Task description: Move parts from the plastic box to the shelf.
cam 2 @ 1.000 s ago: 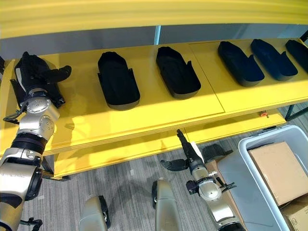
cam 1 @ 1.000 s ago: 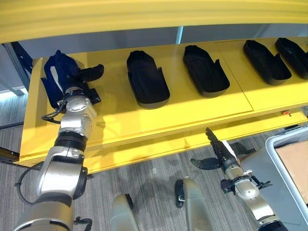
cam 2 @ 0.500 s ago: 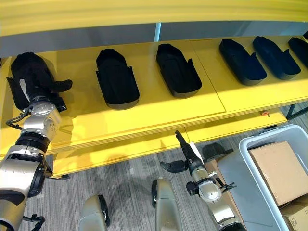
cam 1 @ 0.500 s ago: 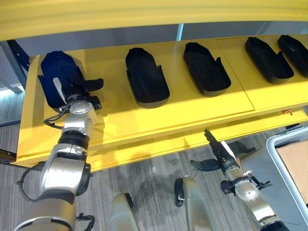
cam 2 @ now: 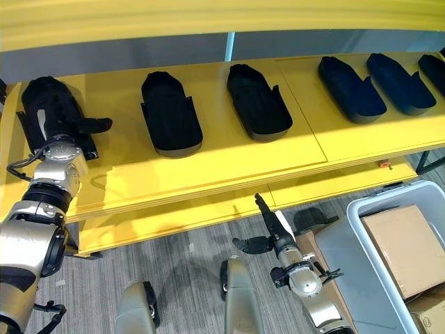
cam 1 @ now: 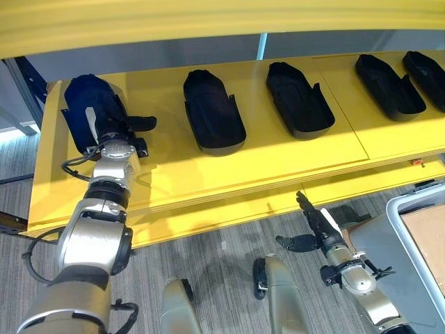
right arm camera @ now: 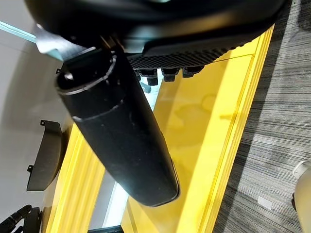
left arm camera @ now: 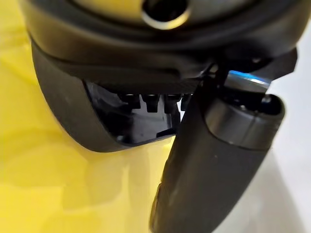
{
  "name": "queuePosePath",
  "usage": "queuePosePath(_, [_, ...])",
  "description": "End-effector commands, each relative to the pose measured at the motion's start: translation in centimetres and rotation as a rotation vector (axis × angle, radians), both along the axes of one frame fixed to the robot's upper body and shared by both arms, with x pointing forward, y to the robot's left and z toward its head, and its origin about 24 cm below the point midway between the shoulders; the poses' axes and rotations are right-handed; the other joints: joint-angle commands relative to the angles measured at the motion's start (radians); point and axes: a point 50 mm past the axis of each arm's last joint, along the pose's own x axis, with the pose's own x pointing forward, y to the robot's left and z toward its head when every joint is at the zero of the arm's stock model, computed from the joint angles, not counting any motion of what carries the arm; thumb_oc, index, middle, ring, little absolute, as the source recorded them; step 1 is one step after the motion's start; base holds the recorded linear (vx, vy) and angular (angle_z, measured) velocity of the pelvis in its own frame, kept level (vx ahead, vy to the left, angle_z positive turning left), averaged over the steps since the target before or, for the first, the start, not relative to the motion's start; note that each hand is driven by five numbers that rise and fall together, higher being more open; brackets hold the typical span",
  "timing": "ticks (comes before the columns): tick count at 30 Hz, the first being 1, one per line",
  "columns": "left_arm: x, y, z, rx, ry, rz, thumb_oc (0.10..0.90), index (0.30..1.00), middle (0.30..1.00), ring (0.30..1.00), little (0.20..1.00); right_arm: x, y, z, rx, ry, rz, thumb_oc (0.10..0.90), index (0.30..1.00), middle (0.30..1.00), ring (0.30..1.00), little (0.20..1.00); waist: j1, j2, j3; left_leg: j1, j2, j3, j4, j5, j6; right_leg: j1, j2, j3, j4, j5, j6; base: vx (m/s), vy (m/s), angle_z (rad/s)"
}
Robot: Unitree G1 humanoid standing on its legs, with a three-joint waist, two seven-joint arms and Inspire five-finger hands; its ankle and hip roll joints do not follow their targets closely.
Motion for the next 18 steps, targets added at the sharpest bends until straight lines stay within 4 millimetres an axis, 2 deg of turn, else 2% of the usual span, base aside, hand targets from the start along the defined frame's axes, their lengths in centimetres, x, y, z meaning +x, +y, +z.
queuePosePath(1, [0.4,-0.9,2.4,0.078,-0.077,-0.052,0.900,1.000,1.000,1.000,1.000,1.1,-0.8,3.8,0.016,-0.193,-0.005,0.900,1.000,1.000,1.000,1.000,0.011,0.004,-0.041,-0.027,-0.015,-0.069,-0.067,0.085,0.037,0.102,-0.039,0.026,-0.058,-0.023,0.060,0.00,0.000,0.00])
queuePosePath(13, [-0.7,-1.1,2.2,0.027,-0.197,-0.107,0.900,1.000,1.000,1.000,1.000,1.2,-0.8,3.9,0.018,-0.202,-0.020,0.900,1.000,1.000,1.000,1.000,0.031,0.009,-0.032,-0.025,-0.021,-0.073,-0.063,0.080,0.039,0.104,-0.040,0.022,-0.051,-0.031,0.057,0.00,0.000,0.00])
queuePosePath(15, [-1.2,-1.1,1.3,-0.027,-0.220,-0.125,0.900,1.000,1.000,1.000,1.000,1.3,-0.8,3.9,0.017,-0.200,-0.026,0.900,1.000,1.000,1.000,1.000,0.036,0.013,-0.031,-0.025,-0.022,-0.072,-0.064,0.080,0.040,0.108,-0.040,0.018,-0.053,-0.032,0.055,0.00,0.000,0.05])
queuePosePath(18, [-1.3,-1.3,1.1,-0.066,-0.239,-0.140,0.900,1.000,1.000,1.000,1.000,1.3,-0.8,4.0,0.019,-0.204,-0.026,0.900,1.000,1.000,1.000,1.000,0.038,0.014,-0.030,-0.027,-0.023,-0.072,-0.061,0.080,0.041,0.107,-0.041,0.018,-0.051,-0.031,0.054,0.00,-0.001,0.01])
